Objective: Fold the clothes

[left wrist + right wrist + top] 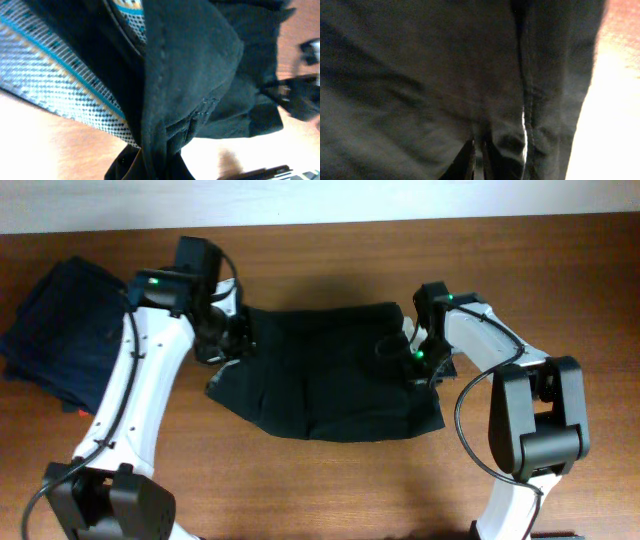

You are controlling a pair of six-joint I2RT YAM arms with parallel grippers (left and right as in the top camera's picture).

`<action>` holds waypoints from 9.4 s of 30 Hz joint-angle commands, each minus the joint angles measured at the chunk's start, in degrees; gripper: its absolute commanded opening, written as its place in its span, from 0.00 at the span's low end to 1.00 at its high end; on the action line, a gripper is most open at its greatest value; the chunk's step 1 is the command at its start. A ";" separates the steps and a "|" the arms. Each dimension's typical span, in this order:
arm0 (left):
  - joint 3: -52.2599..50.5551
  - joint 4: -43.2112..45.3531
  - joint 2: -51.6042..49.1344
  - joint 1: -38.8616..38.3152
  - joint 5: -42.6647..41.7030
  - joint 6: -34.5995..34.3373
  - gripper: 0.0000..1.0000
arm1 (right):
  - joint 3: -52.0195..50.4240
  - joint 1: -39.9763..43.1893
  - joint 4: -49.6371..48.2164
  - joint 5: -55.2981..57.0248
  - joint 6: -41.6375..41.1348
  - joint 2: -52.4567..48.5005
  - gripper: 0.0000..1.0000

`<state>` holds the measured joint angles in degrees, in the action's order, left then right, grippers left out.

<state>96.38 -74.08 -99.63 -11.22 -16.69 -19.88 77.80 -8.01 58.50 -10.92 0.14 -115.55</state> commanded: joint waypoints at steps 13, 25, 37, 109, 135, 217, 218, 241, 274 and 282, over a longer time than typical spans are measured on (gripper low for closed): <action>1.16 19.41 -7.43 -21.35 -1.57 -14.91 0.00 | -6.23 0.55 -3.15 1.07 -1.14 0.81 0.11; 1.95 33.77 -9.46 -17.07 -4.20 -3.98 0.67 | 19.21 14.23 19.56 1.25 -1.92 1.51 0.20; 1.92 46.93 -19.08 -9.07 2.56 -3.76 0.70 | 27.36 7.15 30.25 -22.91 11.58 1.51 0.23; 6.80 23.89 -37.29 -14.32 -25.55 25.53 0.21 | 21.86 5.42 24.52 15.47 -10.93 1.53 0.28; 27.58 9.94 -7.30 20.90 17.11 20.55 0.00 | 21.86 18.16 25.57 15.43 -9.79 1.53 0.29; -27.41 9.14 30.91 3.72 16.79 15.13 0.99 | -12.39 18.16 14.40 -3.85 -0.48 48.54 0.99; -31.89 12.28 37.09 3.72 18.25 15.15 0.99 | -13.90 18.16 12.87 -3.74 -1.09 52.50 0.99; -46.42 21.75 67.67 3.72 18.01 15.19 0.99 | -16.94 18.16 10.88 -1.97 -1.03 62.71 0.99; -46.42 21.75 67.67 3.72 18.01 15.19 0.99 | -56.48 12.46 -37.40 0.76 5.22 111.80 0.99; -46.42 21.75 67.67 3.72 18.01 15.19 0.99 | -69.09 11.74 -51.47 1.29 7.30 115.36 0.99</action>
<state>50.22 -52.47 -32.18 -7.60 0.71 -4.29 12.10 4.78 9.63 -9.34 5.28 -0.84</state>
